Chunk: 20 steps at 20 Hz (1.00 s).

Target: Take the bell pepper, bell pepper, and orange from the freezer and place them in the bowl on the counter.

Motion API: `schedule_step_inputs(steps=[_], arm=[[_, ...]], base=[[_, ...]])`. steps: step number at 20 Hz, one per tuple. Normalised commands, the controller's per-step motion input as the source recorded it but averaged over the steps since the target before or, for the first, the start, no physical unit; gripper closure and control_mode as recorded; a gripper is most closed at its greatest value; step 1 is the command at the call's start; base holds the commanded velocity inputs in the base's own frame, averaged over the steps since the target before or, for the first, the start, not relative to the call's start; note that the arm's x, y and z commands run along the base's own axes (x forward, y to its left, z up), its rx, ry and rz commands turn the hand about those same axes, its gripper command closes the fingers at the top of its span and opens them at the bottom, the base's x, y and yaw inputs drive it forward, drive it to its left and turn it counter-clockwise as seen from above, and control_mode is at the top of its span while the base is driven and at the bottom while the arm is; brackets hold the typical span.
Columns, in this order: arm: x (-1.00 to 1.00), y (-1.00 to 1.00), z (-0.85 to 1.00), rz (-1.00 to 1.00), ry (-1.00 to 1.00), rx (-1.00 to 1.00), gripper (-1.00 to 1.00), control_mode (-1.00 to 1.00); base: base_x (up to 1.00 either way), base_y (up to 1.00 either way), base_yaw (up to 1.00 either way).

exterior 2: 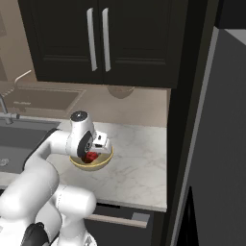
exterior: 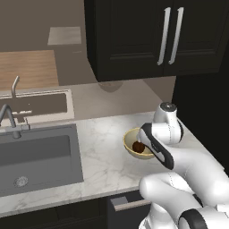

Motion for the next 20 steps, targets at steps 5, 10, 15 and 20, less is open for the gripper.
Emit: schedule_step_inputs(steps=[5, 10, 15, 20], arm=[[0.15, -0.14, -0.15, 0.0, 0.0, 0.0, 1.0, -1.0], [0.12, -0.14, -0.16, 0.0, 0.0, 0.0, 1.0, -1.0], [0.09, -0.04, -0.14, 0.0, 0.02, 0.0, 1.0, -1.0], [0.14, 0.0, -0.16, 0.0, 0.0, 0.0, 1.0, -1.0]], base=[[0.0, 0.0, 0.0], [0.0, 0.0, 0.0], [0.0, 0.0, 0.0], [0.0, 0.0, 0.0]])
